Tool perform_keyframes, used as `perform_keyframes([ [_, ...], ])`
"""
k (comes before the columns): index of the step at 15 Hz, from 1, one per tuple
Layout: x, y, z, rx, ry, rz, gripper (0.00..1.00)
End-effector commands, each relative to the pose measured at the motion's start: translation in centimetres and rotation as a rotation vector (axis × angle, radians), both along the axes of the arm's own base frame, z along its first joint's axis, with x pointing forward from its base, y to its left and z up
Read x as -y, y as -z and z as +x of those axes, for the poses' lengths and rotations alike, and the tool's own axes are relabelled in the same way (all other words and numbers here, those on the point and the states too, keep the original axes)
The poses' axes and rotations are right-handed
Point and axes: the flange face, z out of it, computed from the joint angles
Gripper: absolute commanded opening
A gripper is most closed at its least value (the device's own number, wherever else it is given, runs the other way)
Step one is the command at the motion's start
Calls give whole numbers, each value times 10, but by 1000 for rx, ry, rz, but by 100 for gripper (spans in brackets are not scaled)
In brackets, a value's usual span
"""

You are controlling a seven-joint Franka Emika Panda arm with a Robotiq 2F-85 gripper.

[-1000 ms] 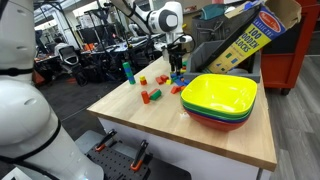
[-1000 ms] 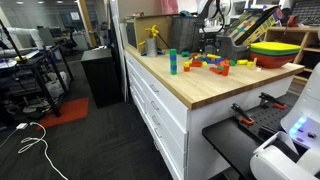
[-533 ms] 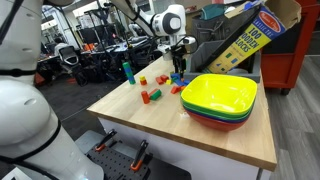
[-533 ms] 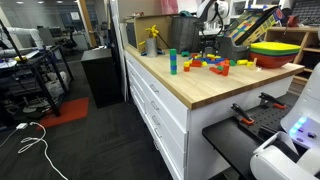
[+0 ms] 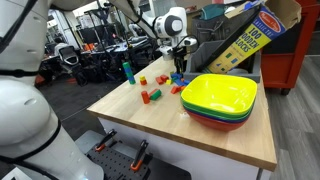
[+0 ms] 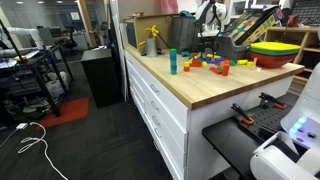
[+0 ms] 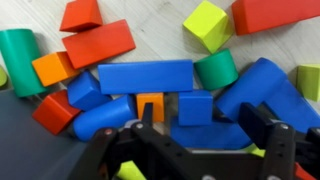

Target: Put the blue block on top of the yellow block

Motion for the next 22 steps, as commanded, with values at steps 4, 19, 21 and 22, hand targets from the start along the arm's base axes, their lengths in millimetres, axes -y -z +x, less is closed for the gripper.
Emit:
perform_keyframes([
  [4, 12, 6, 4, 4, 30, -16, 38],
  [19, 15, -6, -17, 5, 25, 3, 37],
  [21, 12, -10, -20, 8, 18, 6, 52],
  [22, 10, -12, -22, 9, 15, 7, 59],
])
